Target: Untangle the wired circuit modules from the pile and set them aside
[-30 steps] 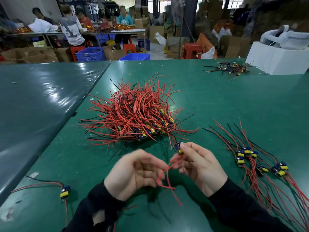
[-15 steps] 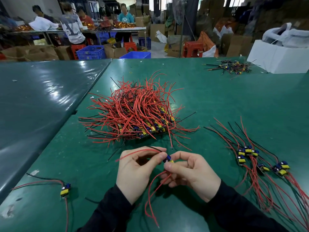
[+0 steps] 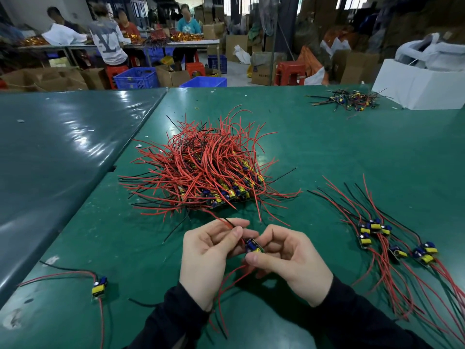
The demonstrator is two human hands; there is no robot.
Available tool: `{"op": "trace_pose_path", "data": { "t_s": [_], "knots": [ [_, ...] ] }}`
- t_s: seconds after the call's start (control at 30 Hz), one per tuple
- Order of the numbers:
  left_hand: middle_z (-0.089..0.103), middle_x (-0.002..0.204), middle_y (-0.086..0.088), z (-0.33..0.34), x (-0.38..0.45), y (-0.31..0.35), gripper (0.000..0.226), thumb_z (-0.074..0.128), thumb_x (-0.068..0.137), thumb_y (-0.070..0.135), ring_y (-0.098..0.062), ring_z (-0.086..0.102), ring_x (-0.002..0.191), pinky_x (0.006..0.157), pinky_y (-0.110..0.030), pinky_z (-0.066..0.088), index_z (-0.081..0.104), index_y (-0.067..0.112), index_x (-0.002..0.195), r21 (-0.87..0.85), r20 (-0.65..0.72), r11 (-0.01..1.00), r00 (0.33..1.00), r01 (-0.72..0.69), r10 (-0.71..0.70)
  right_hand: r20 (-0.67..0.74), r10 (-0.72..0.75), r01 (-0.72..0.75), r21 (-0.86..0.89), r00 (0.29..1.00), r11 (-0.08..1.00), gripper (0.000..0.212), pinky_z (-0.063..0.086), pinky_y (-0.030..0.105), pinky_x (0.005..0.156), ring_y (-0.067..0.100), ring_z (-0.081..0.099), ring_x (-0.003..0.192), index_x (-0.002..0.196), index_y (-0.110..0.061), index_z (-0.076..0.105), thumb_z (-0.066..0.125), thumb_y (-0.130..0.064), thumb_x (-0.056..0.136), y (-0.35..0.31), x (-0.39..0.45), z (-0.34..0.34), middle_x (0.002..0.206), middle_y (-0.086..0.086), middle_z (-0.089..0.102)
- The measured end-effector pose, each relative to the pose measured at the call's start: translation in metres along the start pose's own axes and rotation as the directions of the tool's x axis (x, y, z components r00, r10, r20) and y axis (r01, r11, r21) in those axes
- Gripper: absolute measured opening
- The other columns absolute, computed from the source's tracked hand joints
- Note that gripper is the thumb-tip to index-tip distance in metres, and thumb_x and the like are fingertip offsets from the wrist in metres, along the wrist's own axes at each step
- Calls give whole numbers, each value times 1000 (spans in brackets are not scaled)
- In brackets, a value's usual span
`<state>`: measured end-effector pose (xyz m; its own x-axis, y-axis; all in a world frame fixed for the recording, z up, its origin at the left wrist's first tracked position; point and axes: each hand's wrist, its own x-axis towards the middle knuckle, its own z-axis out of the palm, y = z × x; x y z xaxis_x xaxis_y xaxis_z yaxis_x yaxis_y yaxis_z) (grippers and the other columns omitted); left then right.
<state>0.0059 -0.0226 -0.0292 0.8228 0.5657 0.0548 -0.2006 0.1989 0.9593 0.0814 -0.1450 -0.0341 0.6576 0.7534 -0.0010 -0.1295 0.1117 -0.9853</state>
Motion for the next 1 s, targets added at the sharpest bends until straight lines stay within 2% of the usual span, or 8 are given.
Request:
{"op": "trace_pose_path", "data": {
  "t_s": [0.13, 0.27, 0.4, 0.53, 0.67, 0.77, 0.87, 1.0],
  "knots": [
    [73, 90, -17, 1, 1, 2, 19, 49, 93, 2, -31, 72, 78, 63, -30, 59, 66, -6, 95, -62, -9, 996, 998, 62, -63, 12, 7, -7, 22, 1000, 1000, 28, 52, 25, 51, 21, 66, 60, 75, -4, 50, 74, -9, 61, 2, 0, 0, 71, 12, 69],
    [72, 78, -21, 1, -1, 3, 17, 50, 92, -1, -30, 72, 69, 56, -28, 57, 65, -6, 86, -29, -34, 999, 999, 35, -36, 36, -2, 0, 37, 999, 999, 28, 52, 24, 52, 21, 66, 58, 73, -5, 50, 74, -9, 60, 2, -2, 2, 72, 15, 68],
    [72, 79, -20, -1, 0, 4, 15, 52, 92, 2, -30, 72, 70, 58, -30, 59, 66, -3, 90, 12, -16, 999, 999, 31, -31, 37, 18, -19, 31, 999, 999, 27, 52, 24, 52, 19, 66, 56, 74, -4, 50, 73, -7, 61, 0, -1, 1, 69, 14, 69],
    [72, 75, -19, -2, 1, 4, 15, 50, 91, -6, -28, 72, 67, 55, -25, 56, 65, -5, 89, 41, -33, 999, 999, -2, 3, 92, 42, -44, 17, 995, 999, 27, 51, 22, 51, 16, 65, 52, 74, -1, 49, 74, 0, 63, -2, -2, 0, 66, 11, 68],
    [72, 75, -19, -5, 3, 6, 17, 50, 91, -7, -30, 72, 69, 57, -27, 57, 66, -2, 91, 62, -28, 998, 1000, -6, 7, 103, 75, -74, -12, 992, 997, 25, 50, 21, 49, 16, 64, 51, 74, -1, 50, 70, 14, 71, -3, -2, -1, 64, 9, 67],
    [73, 76, -17, -9, 5, 9, 16, 51, 91, -5, -29, 72, 70, 61, -29, 59, 66, 0, 92, 68, -59, 998, 998, -17, 21, 124, 99, -97, -15, 987, 995, 28, 50, 21, 49, 17, 64, 51, 72, -3, 52, 74, 12, 66, -7, -3, -2, 64, 11, 67],
    [72, 74, -19, -9, 4, 10, 16, 51, 90, -7, -30, 72, 68, 59, -27, 58, 66, -4, 89, 66, -44, 998, 999, -12, 15, 186, 110, -107, -30, 976, 994, 26, 53, 25, 51, 19, 65, 52, 71, -4, 50, 72, 7, 64, -10, -5, 0, 64, 11, 66],
    [72, 75, -19, -10, 6, 12, 16, 50, 92, -2, -30, 72, 70, 56, -25, 57, 66, -4, 94, 35, -17, 999, 999, 29, -29, 214, 168, -164, -37, 962, 986, 26, 50, 23, 46, 19, 63, 46, 67, -4, 47, 68, 9, 60, -13, -6, -1, 58, 11, 64]
  ]
}}
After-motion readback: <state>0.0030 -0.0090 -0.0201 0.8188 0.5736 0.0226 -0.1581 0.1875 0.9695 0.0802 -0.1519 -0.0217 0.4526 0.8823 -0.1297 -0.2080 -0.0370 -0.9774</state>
